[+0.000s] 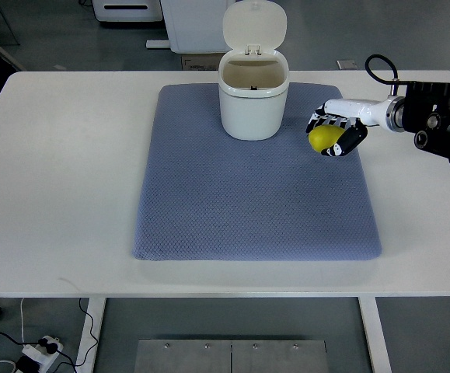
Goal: Put lemon in trash with right hand
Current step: 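Lift the lemon with the right hand toward the bin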
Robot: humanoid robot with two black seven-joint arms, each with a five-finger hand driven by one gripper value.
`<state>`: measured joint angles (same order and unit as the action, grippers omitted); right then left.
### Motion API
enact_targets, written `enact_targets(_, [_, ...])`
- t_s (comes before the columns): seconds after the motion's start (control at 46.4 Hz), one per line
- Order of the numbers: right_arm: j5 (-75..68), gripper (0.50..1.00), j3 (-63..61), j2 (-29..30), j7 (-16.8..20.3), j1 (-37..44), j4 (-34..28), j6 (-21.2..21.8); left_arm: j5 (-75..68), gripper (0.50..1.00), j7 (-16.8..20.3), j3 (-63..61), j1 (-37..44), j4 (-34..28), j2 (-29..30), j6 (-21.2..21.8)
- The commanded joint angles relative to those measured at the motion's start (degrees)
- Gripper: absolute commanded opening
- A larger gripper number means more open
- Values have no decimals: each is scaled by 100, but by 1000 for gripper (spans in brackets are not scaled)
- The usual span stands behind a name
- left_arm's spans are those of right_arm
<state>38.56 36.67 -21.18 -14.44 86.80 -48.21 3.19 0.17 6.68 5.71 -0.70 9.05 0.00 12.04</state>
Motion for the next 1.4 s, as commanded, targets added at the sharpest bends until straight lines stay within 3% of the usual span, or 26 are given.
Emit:
enact_targets(0.0, [-15, 500, -10, -106, -42, 109, 5, 32, 0, 1000, 0, 0, 0, 0, 0, 0])
enact_targets(0.388, [-103, 500, -353, -299, -59, 593, 5, 314, 0, 1000, 0, 0, 0, 0, 0, 0])
enact_targets(0.884, [-560, 500, -450, -264, -15, 988, 31, 358, 0, 1000, 0, 0, 0, 0, 0, 0])
enact_targets(1.379, [-1281, 500, -845, 166, 55, 953, 357, 270, 0, 1000, 0, 0, 0, 0, 0, 0])
